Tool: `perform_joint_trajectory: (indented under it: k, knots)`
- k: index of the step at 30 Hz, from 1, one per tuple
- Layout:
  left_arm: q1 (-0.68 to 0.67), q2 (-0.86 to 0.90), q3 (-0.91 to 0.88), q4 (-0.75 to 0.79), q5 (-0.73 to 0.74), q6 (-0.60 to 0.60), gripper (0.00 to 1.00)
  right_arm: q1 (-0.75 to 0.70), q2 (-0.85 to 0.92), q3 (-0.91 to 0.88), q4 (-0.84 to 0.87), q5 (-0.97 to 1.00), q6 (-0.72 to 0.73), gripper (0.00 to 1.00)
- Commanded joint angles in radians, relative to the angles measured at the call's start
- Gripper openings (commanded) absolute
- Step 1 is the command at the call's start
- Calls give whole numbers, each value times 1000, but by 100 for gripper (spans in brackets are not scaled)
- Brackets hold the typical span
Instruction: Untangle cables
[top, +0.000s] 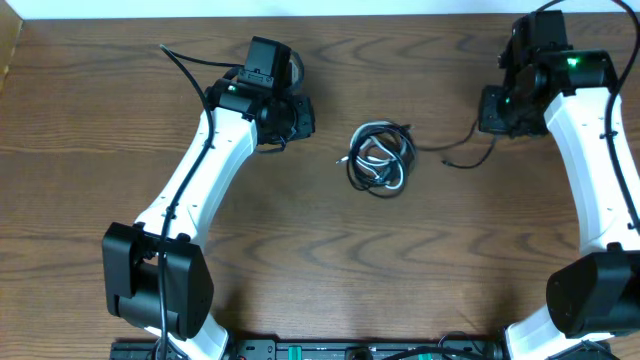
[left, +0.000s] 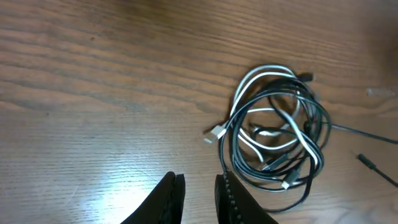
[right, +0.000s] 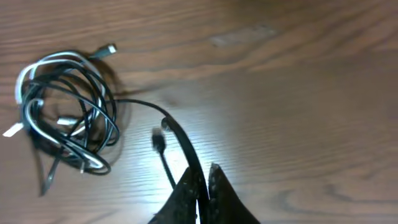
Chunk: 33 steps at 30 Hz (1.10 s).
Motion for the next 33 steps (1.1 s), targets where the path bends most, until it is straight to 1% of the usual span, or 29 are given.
perform_joint_trajectory:
  k: [1, 3, 5, 6, 8, 12, 14, 16, 19, 20, 22, 26, 28, 30, 31, 33]
  knots:
    - [-2, 12, -8, 2, 34, 10, 22, -2, 1, -35, 8, 109, 26, 6]
    - [-2, 12, -8, 2, 34, 10, 22, -11, 1, -51, 11, 166, 30, 6]
    - [-3, 12, -8, 1, 34, 10, 22, -27, 1, -58, 10, 219, 45, 9]
    - [-3, 12, -8, 1, 34, 10, 23, -37, 1, -58, 10, 226, 44, 12]
    - [-3, 12, -8, 0, 34, 10, 25, -59, 1, -58, 12, 218, 44, 22]
    - [-6, 12, -8, -4, 34, 22, 26, -84, 1, -58, 12, 172, 43, 35]
    - [-12, 12, -8, -6, 34, 44, 27, -89, 1, -58, 13, 169, 43, 47]
    - [-19, 12, -8, -6, 34, 69, 36, -92, 1, -58, 14, 169, 40, 55]
    - [-30, 12, -8, -6, 34, 113, 48, -93, 1, -58, 19, 153, 32, 64]
    - [-32, 12, -8, -6, 34, 124, 51, -93, 1, -58, 22, 143, 27, 66]
    - [-40, 12, -8, -6, 34, 138, 53, -92, 1, -58, 26, 127, 21, 68]
    - [-76, 12, -8, -7, 38, 153, 54, -92, 1, -58, 38, 109, 21, 72]
    - [-112, 12, -8, -10, 38, 180, 54, -93, 1, -58, 41, 109, 13, 73]
    - [-153, 13, -8, -13, 39, 205, 57, -93, 1, -58, 40, 109, 5, 74]
    - [-169, 14, -8, -13, 40, 215, 57, -93, 1, -58, 40, 109, 5, 74]
    - [-207, 18, -8, -9, 79, 268, 57, -92, 1, -59, 41, 109, 5, 75]
